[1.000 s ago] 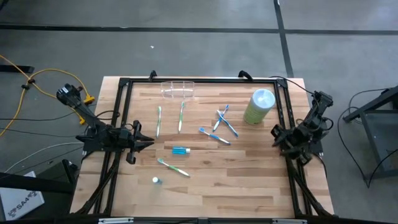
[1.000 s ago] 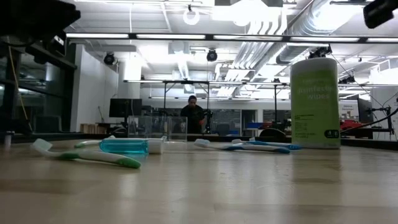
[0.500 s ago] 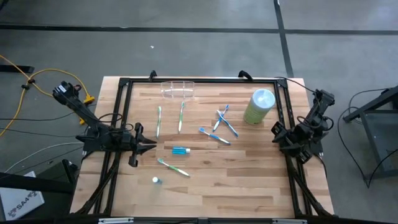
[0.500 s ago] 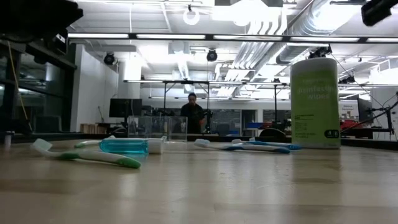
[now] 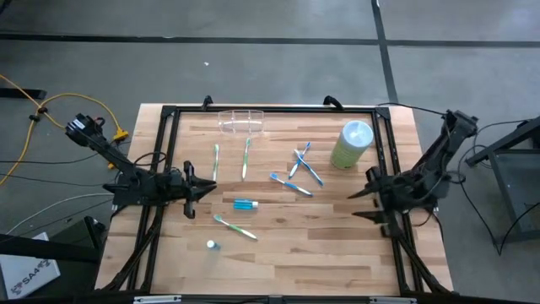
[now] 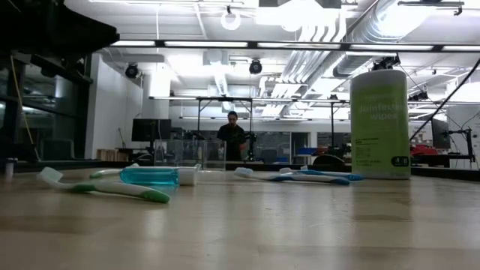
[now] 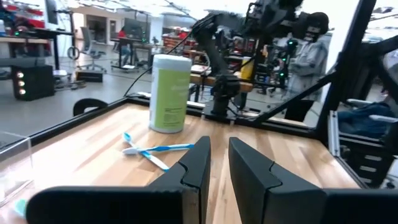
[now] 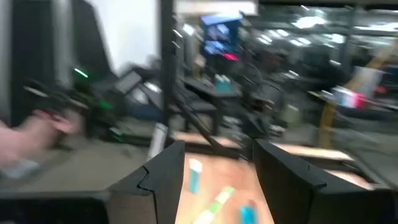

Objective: Pick & Place toothbrushing station
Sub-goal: Put the top blue mouthwash into the middle section of the transparent organizer

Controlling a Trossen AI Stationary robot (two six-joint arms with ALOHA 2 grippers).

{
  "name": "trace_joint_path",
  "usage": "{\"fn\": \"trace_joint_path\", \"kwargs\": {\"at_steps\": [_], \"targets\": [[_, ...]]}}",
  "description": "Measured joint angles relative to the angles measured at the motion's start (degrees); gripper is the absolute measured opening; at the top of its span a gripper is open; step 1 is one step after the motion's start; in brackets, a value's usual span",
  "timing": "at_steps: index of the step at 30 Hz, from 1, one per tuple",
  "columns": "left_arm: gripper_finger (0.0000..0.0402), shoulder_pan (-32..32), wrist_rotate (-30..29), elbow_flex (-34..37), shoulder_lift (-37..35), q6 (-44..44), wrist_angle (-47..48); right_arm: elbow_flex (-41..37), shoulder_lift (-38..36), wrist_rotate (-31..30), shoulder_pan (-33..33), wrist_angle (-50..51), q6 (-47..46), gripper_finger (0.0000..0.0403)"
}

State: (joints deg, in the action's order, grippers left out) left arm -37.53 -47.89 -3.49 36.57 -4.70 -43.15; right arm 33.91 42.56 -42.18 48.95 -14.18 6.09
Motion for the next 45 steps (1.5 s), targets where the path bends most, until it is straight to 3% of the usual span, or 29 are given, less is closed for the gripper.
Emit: {"fn": "trace_joint_path", "kwargs": {"at_steps": [3, 8, 12, 17, 21, 26, 33, 40, 45], "targets": [[0.0055, -0.05, 0.08, -0.02, 0.83, -1.37, 0.01, 3.71, 5.64, -2.74, -2.73, 1.49, -0.62, 0.0183], [0.0055, -0.79, -0.08, -0.04, 1.36, -2.63, -0.14, 8.91, 13.26, -2.11, -8.3, 5.69, -2.6, 0.0183], [0.0055, -0.95, -0.34, -1.77, 1.36, -1.85, 0.74, 12.62, 17.73, 3.88, -11.86, 9.97, -6.17, 0.0183], [0.0055, -1.85, 0.06, -10.58, 1.98, -3.21, 16.97, 14.69, 22.49, 11.29, -15.23, 11.15, -8.0, 0.0183], [0.0055, -2.45, 0.18, -18.43, 5.05, -8.29, 32.41, 14.82, 25.04, 12.34, -16.53, 11.33, -8.35, 0.0183], [0.0055, -1.72, 1.37, -23.3, 10.75, -14.85, 43.79, 14.8, 26.24, 12.17, -16.85, 16.33, -14.34, 0.0183], [0.0055, 4.11, 6.62, -23.65, 20.32, -16.38, 44.19, 14.8, 26.3, 12.18, -16.83, 21.21, -22.25, 0.0183], [0.0056, 9.68, 13.2, -28.59, 29.38, -11.59, 45.78, 14.8, 26.3, 12.32, -16.83, 21.14, -23.0, 0.0183], [0.0065, 10.48, 16.58, -33.73, 32.08, -8.36, 50.32, 14.8, 26.3, 12.32, -16.83, 21.0, -23.02, 0.0183]]}}
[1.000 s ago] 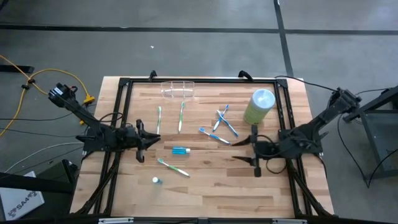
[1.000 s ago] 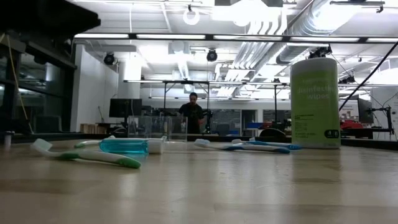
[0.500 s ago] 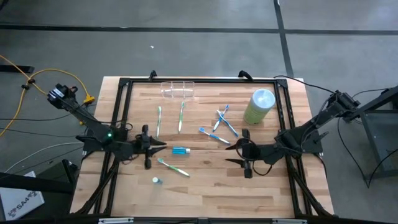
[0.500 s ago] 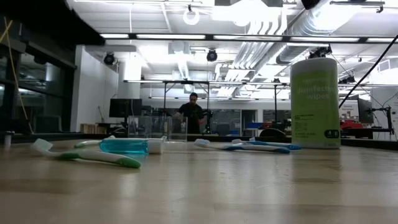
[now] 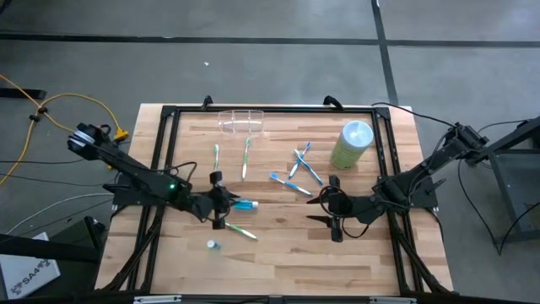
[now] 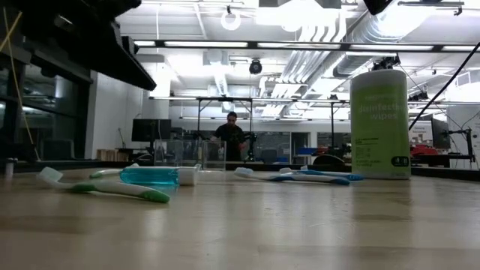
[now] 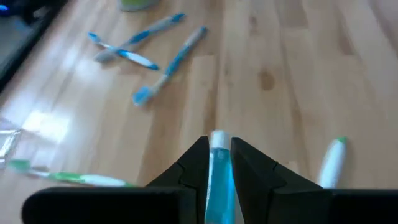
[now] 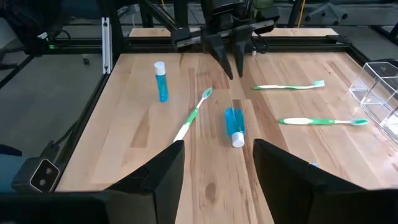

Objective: Pick & Place toothbrushing station
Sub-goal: Put the top blue mouthwash into the middle section of the transparent organizer

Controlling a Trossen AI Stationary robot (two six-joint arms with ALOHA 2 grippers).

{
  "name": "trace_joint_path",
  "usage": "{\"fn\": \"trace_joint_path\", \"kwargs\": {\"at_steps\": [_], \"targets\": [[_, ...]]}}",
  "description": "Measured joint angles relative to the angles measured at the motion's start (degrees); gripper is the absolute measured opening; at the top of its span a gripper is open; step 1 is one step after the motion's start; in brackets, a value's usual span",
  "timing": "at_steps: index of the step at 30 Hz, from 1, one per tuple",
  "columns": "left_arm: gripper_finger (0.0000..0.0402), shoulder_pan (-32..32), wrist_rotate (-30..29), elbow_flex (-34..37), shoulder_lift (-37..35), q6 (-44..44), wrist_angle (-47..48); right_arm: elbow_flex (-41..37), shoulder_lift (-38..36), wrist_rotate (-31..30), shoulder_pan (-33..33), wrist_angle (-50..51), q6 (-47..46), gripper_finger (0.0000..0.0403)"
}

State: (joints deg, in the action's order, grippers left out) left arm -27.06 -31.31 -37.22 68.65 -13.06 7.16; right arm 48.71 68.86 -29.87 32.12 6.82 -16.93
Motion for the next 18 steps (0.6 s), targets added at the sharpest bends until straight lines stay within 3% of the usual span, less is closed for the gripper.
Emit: {"fn": "trace_joint_path", "kwargs": {"at_steps": [4, 11, 18], "targets": [[0.0082, -0.06, 2.61, -2.27, 0.56, 1.61, 1.86, 0.0, 0.0, 0.02, 0.0, 0.01, 0.0, 0.0183], [0.012, 0.23, 2.29, -2.42, 0.6, 6.21, 2.09, 0.0, 0.0, 0.31, 0.0, -0.04, 0.0, 0.0183], [0.0124, 5.66, 4.89, -2.42, 0.6, 0.88, 2.09, 0.0, 0.0, 0.34, 0.02, -0.06, -2.11, 0.0183]]}}
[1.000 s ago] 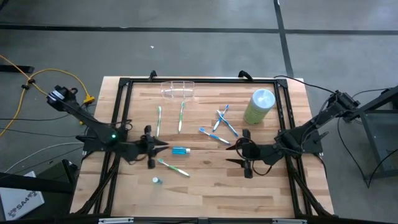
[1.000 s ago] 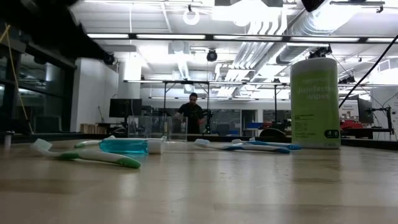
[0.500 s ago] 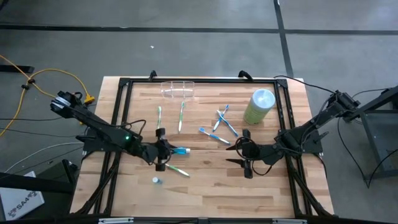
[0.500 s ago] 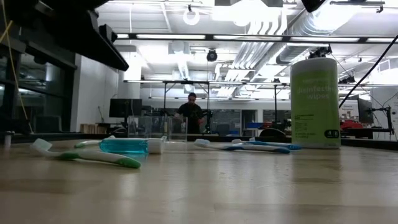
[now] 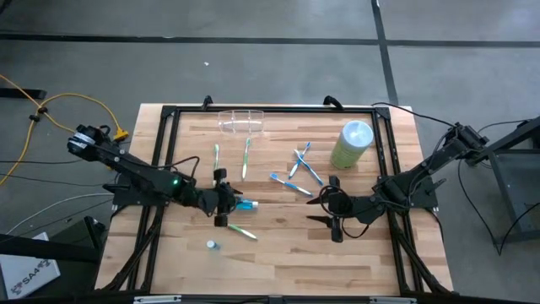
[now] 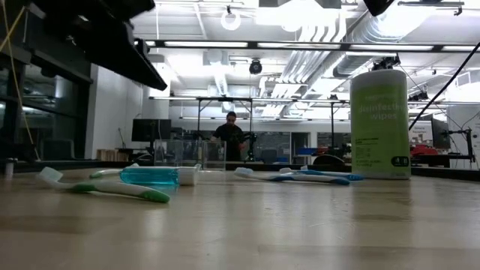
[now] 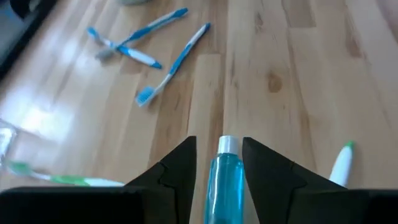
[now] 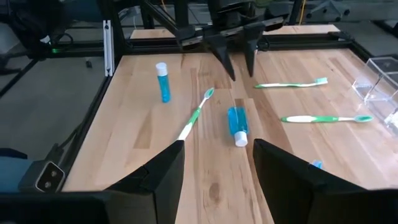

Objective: Pick & Place toothbrushing station
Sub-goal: Put the top blue mouthwash into the middle section of the transparent organizer

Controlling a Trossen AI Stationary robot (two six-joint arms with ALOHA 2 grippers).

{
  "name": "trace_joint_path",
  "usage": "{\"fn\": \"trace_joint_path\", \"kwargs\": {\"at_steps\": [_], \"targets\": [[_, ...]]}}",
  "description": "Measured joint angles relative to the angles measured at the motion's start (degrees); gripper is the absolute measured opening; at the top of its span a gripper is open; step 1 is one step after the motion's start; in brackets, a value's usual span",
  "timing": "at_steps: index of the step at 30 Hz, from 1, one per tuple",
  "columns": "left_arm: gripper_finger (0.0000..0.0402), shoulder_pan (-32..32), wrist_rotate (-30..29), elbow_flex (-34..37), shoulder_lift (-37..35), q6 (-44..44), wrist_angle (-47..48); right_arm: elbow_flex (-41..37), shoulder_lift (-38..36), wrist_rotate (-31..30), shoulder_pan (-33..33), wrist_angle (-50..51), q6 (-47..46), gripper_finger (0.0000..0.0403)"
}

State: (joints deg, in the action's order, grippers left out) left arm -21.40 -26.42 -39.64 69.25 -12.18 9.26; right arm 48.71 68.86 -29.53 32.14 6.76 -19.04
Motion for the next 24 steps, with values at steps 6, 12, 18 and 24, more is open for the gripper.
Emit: {"fn": "trace_joint_path", "kwargs": {"at_steps": [6, 12, 18, 24], "targets": [[0.0124, 4.34, 8.85, 0.0, 0.0, -5.71, -0.06, 0.0, 0.0, 3.17, 0.09, 0.0, -0.9, 0.0183], [0.0124, 5.12, 12.63, 0.0, 0.0, -0.41, -0.53, 0.0, 0.0, 3.33, 0.11, 0.02, -0.84, 0.0183], [0.0124, 2.71, 12.67, 0.0, 1.19, 7.66, -3.17, 0.0, 0.0, 3.36, 0.11, 0.07, -0.73, 0.0183], [0.013, 3.06, 12.46, 0.0, 2.71, 8.78, -4.39, 0.0, 0.0, 3.56, 0.11, 0.3, -0.84, 0.0183]]}}
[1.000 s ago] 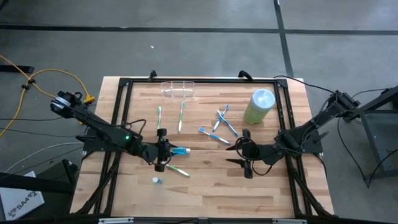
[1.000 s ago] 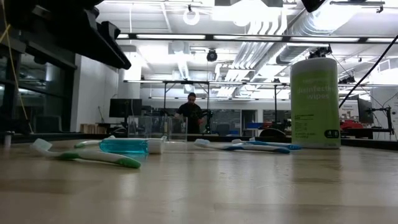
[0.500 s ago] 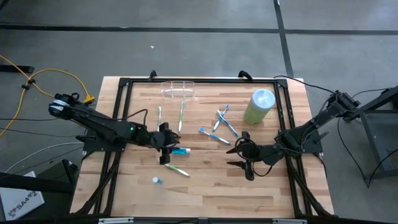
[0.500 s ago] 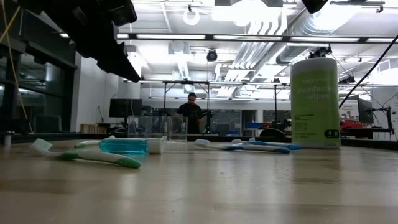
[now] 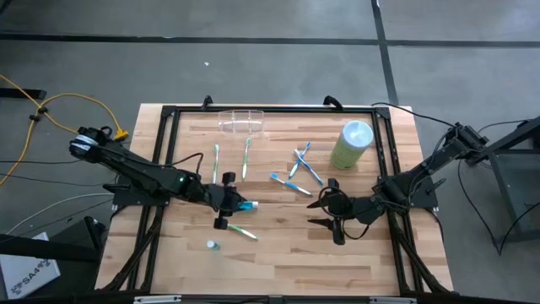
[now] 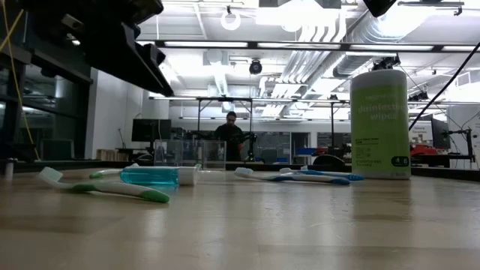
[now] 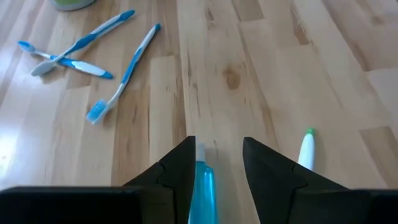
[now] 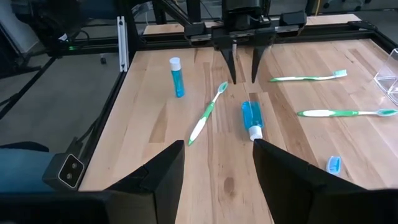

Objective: Pick & Place toothbrushing station
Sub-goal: Put the top blue mouthwash into the middle section of the transparent organizer

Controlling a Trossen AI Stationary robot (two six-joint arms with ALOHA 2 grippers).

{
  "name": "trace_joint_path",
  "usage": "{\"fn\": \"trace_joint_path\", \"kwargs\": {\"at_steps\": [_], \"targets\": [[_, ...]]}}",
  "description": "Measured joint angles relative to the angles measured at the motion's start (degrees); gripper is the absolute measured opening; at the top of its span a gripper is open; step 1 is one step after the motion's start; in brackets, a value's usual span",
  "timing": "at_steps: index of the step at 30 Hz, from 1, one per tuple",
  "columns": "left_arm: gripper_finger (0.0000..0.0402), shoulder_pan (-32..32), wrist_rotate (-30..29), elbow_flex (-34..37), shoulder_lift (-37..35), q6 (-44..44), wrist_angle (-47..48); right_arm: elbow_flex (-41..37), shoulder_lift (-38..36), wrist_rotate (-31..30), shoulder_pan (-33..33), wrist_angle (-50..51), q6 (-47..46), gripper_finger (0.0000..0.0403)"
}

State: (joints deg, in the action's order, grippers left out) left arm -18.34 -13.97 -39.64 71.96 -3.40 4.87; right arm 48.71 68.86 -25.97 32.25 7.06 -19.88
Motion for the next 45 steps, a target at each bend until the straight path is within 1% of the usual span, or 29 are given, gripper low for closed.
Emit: {"fn": "trace_joint_path", "kwargs": {"at_steps": [4, 7, 9, 11, 15, 20, 23, 28, 31, 33, 35, 37, 45], "targets": [[0.0157, 1.93, 2.49, 0.0, 0.0, -1.29, -0.31, 0.0, 0.0, 0.68, 0.0, 0.03, -0.02, 0.0183], [0.018, 3.55, 6.14, 0.0, 0.0, -2.51, -0.22, 0.0, 0.0, 0.69, 0.0, 0.01, -0.04, 0.0183], [0.0188, 4.58, 8.51, 0.0, 0.0, -2.82, -0.2, 0.0, 0.0, 0.69, 0.0, 0.01, -0.02, 0.0183], [0.0191, 5.43, 9.65, 0.0, 0.0, -2.78, -0.22, 0.0, 0.0, 0.69, 0.0, 0.01, -0.02, 0.0183], [0.0191, 6.78, 10.11, 0.0, 0.0, -2.62, -0.2, 0.0, 0.0, 0.69, 0.0, 0.01, -0.02, 0.0183], [0.0191, 8.63, 13.43, -0.17, 0.14, -2.62, -0.58, 0.0, 0.0, 0.67, 0.0, 0.01, -0.02, 0.0183], [0.0191, 9.43, 15.24, -0.99, 1.66, -2.58, -1.63, 0.0, 0.0, 0.67, 0.0, 0.02, -0.02, 0.0183], [0.0191, 10.0, 17.98, -3.55, 7.68, -1.51, -1.07, -0.02, 0.0, 0.66, 0.0, -0.07, -0.02, 0.0183], [0.0191, 9.8, 18.04, -5.3, 10.85, -0.72, 2.68, -0.02, 0.04, 0.67, 0.0, -0.01, -0.1, 0.0183], [0.0191, 9.46, 16.21, -6.43, 12.4, -0.79, 5.5, -0.02, 0.04, 0.67, 0.0, 0.05, -1.03, 0.0183], [0.0191, 8.9, 13.27, -6.93, 12.89, -0.76, 8.18, -0.02, 0.04, 0.69, 0.0, 0.22, -1.49, 0.0183], [0.0191, 8.38, 11.09, -7.08, 13.07, -0.88, 8.86, -0.02, 0.04, 0.76, 0.0, 0.56, -1.53, 0.0183], [0.0191, 5.54, 8.81, -7.13, 13.07, -4.95, 12.51, -0.02, 0.04, 0.89, 0.0, 1.51, -2.46, 0.0183]]}}
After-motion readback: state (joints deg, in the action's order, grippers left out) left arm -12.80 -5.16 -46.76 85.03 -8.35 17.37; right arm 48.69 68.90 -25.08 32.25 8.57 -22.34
